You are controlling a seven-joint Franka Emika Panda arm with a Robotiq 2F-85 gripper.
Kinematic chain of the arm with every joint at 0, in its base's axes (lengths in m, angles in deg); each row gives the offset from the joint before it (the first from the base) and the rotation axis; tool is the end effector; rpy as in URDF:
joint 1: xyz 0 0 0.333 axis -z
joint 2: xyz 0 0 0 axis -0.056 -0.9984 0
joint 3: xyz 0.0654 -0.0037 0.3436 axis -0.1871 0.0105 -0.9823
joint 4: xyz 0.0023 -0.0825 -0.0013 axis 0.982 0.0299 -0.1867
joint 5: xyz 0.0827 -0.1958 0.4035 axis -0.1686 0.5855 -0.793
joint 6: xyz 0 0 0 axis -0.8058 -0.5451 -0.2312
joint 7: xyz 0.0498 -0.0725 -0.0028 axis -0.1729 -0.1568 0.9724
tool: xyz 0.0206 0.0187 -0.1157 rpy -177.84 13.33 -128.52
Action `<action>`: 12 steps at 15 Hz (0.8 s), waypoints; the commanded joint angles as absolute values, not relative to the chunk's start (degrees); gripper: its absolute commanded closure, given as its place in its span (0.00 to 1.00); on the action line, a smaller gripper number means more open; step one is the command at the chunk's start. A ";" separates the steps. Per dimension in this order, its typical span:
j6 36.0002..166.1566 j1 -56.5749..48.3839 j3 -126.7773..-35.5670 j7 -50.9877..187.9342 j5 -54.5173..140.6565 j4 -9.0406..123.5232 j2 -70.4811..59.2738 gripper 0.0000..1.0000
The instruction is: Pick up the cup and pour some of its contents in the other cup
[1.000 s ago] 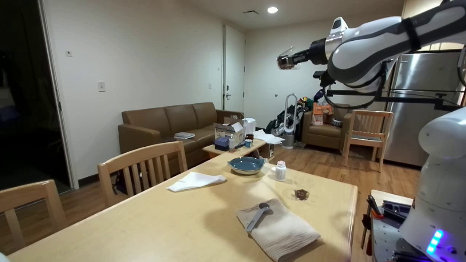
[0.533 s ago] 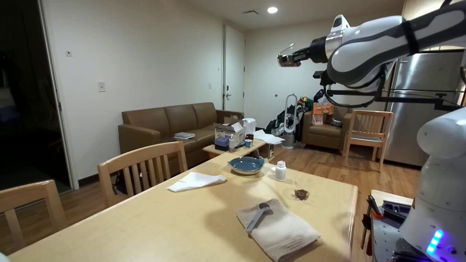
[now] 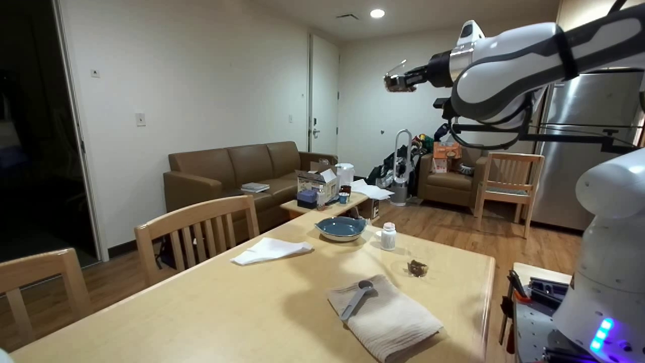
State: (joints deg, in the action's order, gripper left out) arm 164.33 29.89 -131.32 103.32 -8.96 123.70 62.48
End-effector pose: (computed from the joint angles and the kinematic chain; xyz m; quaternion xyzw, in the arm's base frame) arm 0.3801 0.0432 0.5585 0.7375 -0.0030 0.6346 0.2313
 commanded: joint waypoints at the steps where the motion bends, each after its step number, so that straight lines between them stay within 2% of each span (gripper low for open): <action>1: 164.33 31.59 -132.27 100.73 -6.88 123.70 63.48 0.95; 12: 164.33 34.66 -134.19 96.96 -3.15 123.40 64.91 0.95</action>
